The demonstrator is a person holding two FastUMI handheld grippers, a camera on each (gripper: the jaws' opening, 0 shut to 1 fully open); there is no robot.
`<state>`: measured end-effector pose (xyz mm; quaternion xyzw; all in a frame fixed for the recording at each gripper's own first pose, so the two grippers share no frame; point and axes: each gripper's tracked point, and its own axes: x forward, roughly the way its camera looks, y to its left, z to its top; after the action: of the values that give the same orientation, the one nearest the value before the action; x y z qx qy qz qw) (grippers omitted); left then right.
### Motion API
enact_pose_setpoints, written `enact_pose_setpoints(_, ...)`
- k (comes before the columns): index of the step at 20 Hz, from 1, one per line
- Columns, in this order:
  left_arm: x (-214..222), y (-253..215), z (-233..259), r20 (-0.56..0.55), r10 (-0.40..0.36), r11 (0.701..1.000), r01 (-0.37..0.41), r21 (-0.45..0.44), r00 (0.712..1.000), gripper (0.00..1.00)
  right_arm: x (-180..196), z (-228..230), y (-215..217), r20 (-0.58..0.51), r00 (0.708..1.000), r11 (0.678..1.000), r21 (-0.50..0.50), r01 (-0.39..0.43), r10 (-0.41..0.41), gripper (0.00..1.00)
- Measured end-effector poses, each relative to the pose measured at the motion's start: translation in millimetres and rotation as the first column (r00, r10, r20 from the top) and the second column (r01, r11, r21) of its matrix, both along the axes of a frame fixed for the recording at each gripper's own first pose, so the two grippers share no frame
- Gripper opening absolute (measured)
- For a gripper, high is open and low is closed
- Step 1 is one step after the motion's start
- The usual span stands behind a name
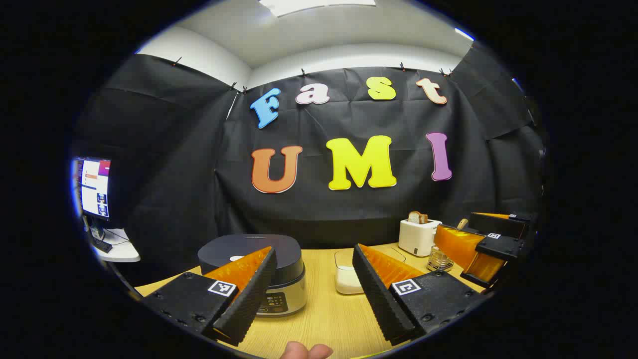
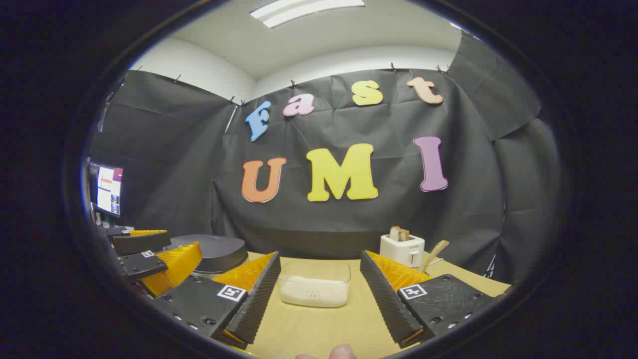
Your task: Close the left gripper, press the button to open the rice cooker; take a wooden spoon from the chopstick holder with the right hand, scoop a spoonful of rice and pour it into the rice cooker, then put the wooden spoon back into the chopstick holder.
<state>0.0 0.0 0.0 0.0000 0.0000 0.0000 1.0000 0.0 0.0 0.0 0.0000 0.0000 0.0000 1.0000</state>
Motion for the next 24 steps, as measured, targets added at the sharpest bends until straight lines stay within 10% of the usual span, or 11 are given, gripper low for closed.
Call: enact_pose_setpoints(24,10,-19,-16,-0.03,-0.012,0.999,0.011,-0.032,0.999,0.97,14,-1,-19,0.004,1.0,0.999,0.039,-0.01,0.01,0.95)
